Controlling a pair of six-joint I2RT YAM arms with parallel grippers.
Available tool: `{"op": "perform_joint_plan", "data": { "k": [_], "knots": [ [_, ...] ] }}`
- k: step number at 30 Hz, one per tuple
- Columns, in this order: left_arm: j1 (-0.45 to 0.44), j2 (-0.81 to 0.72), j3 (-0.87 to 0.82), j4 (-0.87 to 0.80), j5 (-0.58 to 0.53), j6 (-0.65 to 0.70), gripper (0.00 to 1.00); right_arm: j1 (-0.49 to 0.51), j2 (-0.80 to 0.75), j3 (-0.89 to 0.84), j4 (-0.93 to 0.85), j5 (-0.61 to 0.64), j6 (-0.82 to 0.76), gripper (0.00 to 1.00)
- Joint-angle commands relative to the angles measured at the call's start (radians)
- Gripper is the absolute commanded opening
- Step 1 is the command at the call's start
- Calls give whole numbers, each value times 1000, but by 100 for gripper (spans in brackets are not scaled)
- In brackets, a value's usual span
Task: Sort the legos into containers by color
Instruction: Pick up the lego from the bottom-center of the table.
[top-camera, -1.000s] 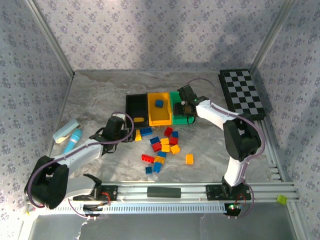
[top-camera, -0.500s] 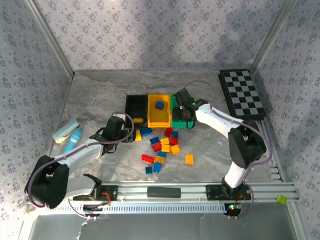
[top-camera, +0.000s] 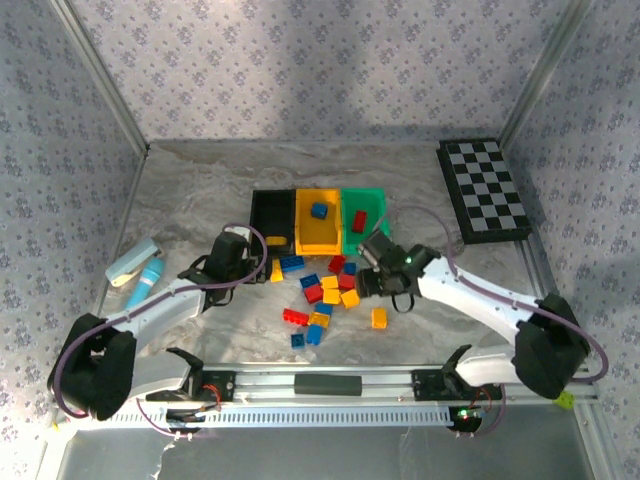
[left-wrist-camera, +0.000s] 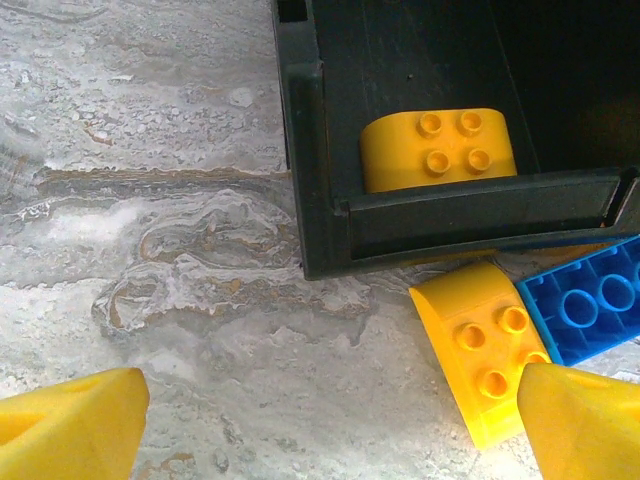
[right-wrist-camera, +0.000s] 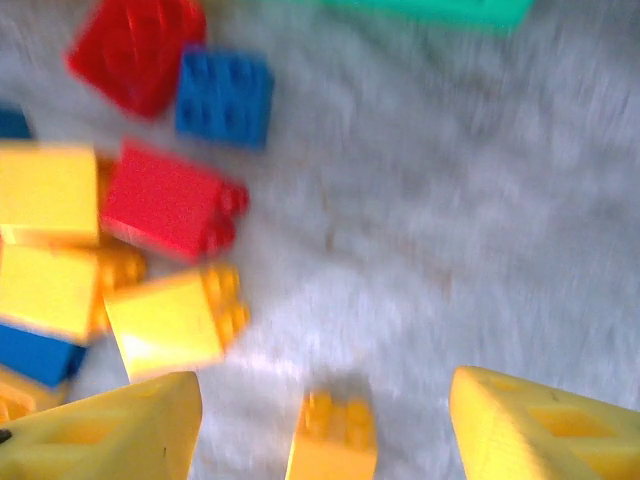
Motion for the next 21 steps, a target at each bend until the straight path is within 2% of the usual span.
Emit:
{"op": "perform_joint_plan", "data": {
  "k": [1,6,16,18,21],
  "knots": [
    [7,-15,4,21,1,-12,95,83,-44,-61,-97,-20,176,68],
    [8,-29,-1,21,-4,-17,95,177,-38,-120,-121,-21,272,67],
    [8,-85,-15,0,-56,-14,95,179,56,-152,25,-6,273,64],
    [10,-108,-18,-11,-80,-15,95,180,80,-142,28,8,267,59],
    [22,-144,-35,-13,-90,-24,94,187,88,-142,41,14,267,46]
  ]
}}
